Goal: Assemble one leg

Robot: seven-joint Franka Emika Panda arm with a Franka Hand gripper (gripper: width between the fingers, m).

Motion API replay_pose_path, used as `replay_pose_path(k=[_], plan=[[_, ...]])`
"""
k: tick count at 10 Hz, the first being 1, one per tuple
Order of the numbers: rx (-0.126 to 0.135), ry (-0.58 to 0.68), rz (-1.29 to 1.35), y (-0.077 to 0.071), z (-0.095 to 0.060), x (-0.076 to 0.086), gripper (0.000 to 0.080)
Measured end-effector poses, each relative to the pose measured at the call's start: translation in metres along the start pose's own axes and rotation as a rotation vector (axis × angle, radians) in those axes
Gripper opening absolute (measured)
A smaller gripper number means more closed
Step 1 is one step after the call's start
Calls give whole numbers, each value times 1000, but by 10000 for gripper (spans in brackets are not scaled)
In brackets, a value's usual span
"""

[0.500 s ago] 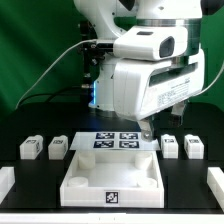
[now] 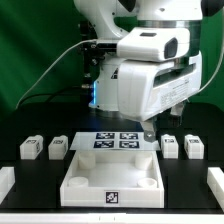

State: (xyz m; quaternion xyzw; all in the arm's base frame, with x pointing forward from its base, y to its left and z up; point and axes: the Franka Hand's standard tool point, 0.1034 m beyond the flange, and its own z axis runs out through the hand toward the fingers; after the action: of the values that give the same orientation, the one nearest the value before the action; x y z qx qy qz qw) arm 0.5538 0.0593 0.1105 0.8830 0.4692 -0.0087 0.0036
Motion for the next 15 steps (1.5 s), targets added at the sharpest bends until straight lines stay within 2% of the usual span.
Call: replay_pose_path(k=[1, 2, 3, 4, 9, 10, 11, 12, 14, 15], plan=[[0, -5, -143, -13, 4, -11, 650], [-12, -5, -290, -16, 5, -24, 650], [-45, 0, -508, -11, 4, -36, 650], [-46, -2, -593, -9, 5, -44, 650], [-40, -5, -620, -11, 9, -46, 650], [-55, 7, -617, -18, 22, -59, 650], [-34, 4, -600, -39, 44, -85, 650], [-10, -2, -583, -50, 59, -101, 650], [5, 10, -553, -51, 89, -114, 650], [17, 8, -542, -46, 96, -116, 650]])
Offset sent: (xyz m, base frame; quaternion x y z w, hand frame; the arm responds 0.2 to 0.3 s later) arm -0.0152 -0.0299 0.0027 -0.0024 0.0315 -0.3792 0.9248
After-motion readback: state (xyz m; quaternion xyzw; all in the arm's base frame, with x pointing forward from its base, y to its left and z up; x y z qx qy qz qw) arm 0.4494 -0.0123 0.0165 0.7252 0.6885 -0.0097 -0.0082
